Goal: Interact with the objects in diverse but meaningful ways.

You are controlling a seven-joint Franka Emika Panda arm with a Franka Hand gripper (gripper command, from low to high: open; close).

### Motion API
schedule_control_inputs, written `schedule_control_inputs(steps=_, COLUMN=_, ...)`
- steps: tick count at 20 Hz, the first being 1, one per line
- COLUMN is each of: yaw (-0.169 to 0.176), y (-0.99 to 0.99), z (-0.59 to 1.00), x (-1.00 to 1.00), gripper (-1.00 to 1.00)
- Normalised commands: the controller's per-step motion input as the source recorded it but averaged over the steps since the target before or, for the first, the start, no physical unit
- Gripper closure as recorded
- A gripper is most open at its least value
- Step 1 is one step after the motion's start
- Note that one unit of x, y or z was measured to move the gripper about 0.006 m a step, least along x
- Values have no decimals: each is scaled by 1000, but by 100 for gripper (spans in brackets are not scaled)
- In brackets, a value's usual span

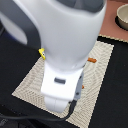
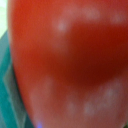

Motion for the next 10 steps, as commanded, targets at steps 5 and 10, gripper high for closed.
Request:
schedule_control_inputs(steps=5, yaw=3, y=833, z=53, x=-795, gripper=100)
schedule_control_inputs(steps=10, yaw=1, y=817, z=0, x=-809, gripper=100)
